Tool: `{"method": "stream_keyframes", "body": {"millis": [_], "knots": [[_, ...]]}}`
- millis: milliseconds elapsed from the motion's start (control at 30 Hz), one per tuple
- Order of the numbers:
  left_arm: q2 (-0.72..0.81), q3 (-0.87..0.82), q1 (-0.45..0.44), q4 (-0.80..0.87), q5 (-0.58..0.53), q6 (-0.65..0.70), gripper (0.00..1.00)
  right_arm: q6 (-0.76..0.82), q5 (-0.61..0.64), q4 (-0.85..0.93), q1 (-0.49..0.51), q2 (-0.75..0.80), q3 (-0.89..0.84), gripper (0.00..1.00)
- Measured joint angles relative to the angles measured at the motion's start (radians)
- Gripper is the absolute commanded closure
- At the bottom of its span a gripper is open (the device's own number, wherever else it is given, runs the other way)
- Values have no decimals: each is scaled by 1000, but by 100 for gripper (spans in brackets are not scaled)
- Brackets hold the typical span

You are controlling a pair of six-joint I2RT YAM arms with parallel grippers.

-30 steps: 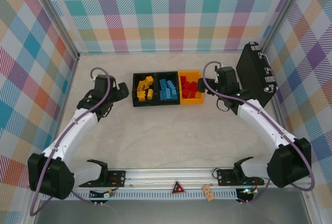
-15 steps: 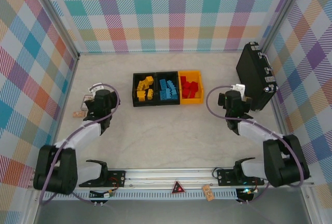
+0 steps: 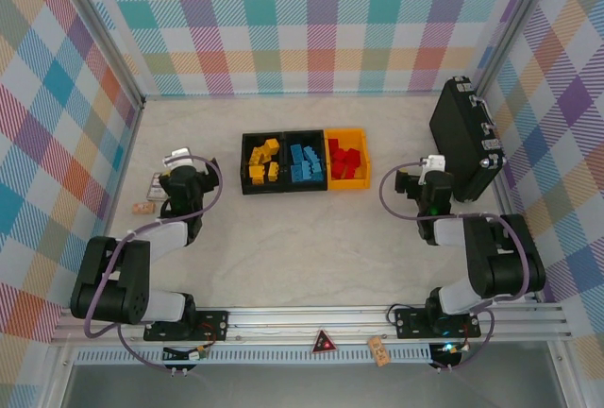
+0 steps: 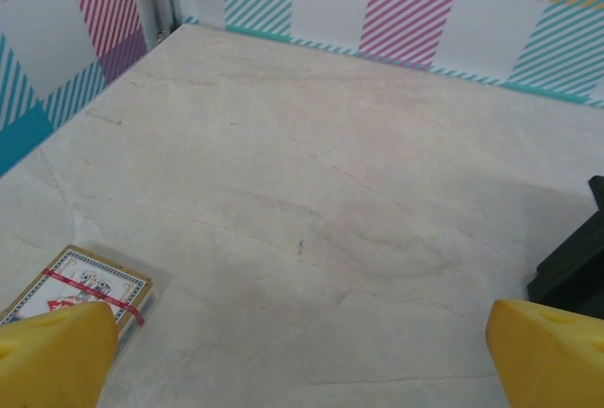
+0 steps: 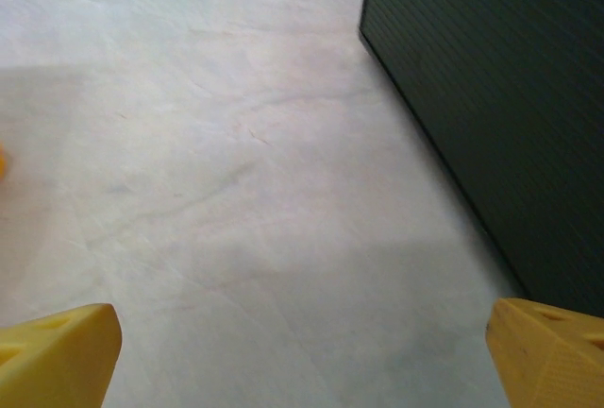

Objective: Sort the legos into containers by color
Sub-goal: Reset both arms

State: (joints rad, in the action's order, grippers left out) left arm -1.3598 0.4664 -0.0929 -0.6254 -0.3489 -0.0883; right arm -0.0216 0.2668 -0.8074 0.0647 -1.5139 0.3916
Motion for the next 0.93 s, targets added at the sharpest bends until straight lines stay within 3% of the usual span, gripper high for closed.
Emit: {"method": "stream_keyframes", "body": {"millis": [133, 233, 433, 933], "knots": [[52, -3, 0, 87, 8, 20, 0, 0, -42, -25, -8, -22, -6, 1], [63, -80, 0, -6, 0, 27, 0, 0, -62, -31, -8, -23, -6, 1], [-217, -106, -1, -171, 45, 56, 1, 0, -75, -38, -8, -23, -6, 1], [-232, -89, -3, -228, 52, 75, 1, -1, -104, -37, -20, -23, -6, 1]]}}
